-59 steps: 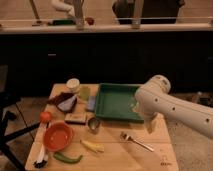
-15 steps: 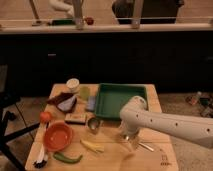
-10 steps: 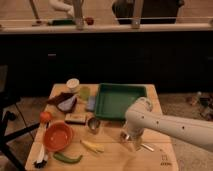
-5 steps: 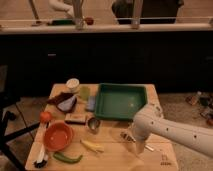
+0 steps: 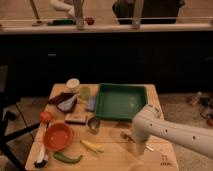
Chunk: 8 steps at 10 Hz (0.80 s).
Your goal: Place fork in red bowl
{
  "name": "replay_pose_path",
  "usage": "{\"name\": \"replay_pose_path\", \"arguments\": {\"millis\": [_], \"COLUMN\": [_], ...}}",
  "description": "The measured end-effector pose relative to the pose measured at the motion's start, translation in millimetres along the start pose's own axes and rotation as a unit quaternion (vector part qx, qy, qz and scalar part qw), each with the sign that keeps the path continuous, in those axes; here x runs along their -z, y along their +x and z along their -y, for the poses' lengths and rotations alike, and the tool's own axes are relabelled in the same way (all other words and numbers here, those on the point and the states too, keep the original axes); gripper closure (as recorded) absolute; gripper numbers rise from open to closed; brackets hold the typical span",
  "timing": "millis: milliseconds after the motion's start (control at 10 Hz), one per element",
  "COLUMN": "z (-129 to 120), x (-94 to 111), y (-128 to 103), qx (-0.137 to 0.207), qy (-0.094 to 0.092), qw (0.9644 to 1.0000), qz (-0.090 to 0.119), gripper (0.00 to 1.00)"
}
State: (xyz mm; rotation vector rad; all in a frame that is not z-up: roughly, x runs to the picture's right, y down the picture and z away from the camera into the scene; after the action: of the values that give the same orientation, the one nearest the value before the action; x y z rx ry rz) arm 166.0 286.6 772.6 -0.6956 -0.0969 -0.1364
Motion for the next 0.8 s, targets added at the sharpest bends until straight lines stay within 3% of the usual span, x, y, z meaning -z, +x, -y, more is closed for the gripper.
{"name": "replay_pose_path", "arguments": {"millis": [100, 300, 400, 800], "z": [-0.8, -2.2, -1.7, -3.7], "x": [-0.8, -1.9, -1.4, -1.6], "y": [0.2, 1.7, 1.1, -0.4], "qx": [-0.005, -0.027, -0.034, -0.074], "qy": [-0.003, 0.001, 0.005, 0.018], "qw": [1.0000, 0.9989, 0.9984, 0.9956], "qz": [0.004, 0.039, 0.046, 0.055], "gripper": [0.20, 0.20, 0.20, 0.20]}}
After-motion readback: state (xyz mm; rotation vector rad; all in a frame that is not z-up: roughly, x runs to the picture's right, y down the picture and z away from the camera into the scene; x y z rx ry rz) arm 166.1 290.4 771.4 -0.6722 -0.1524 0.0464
